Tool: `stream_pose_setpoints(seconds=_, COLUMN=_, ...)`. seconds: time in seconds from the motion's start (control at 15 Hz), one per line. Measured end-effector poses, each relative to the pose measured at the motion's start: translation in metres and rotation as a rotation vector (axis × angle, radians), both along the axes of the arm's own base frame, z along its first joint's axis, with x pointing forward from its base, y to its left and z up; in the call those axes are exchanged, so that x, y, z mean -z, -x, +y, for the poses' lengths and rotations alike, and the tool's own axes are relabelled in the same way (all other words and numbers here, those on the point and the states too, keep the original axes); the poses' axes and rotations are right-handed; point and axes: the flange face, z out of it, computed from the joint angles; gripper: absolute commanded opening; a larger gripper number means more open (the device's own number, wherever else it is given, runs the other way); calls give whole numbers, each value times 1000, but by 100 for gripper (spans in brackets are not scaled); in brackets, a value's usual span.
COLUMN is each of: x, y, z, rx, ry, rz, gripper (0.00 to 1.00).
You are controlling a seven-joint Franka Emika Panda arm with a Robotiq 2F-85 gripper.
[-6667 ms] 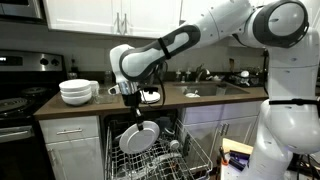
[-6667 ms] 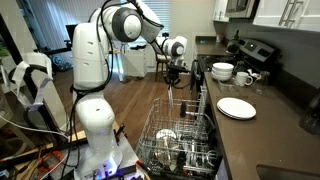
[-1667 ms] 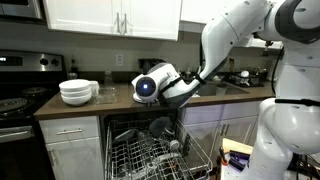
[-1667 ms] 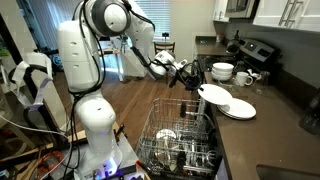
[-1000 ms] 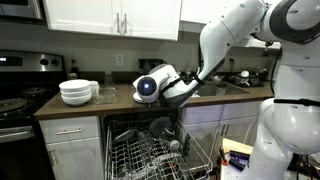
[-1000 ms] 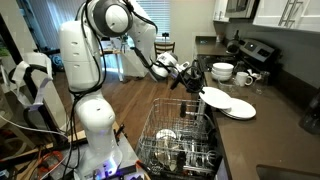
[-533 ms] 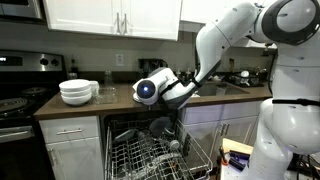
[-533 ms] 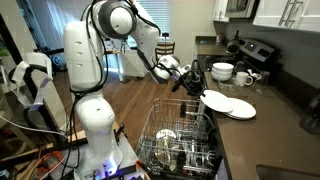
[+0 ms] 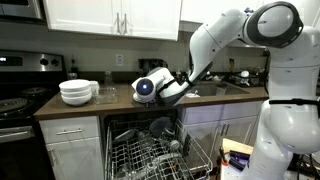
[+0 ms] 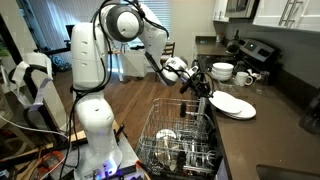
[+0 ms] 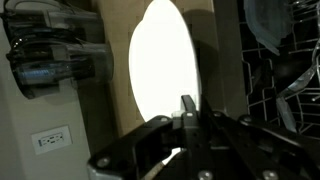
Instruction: Take the plate from the dishwasher and stack it on the plates on the counter
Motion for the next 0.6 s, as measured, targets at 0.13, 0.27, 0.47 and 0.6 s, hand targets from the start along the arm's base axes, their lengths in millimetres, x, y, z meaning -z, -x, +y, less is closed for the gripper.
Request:
stream_pose_setpoints(seconds=0.13, x=1, y=-7, z=-4, rx=-10, ry=-8, rz=6, gripper=5)
stream_pose_setpoints(seconds=0.27, x=3, y=-13, z=-8, rx=-15, ry=-12, rz=11, gripper=5)
stream_pose_setpoints(seconds=0.47, x=5, y=-22, z=-14, rx=-16, ry=-4, rz=18, gripper=5)
stream_pose_setpoints(seconds=0.6, x=6, y=-27, z=-20, rx=-17, ry=7, rz=22, gripper=5)
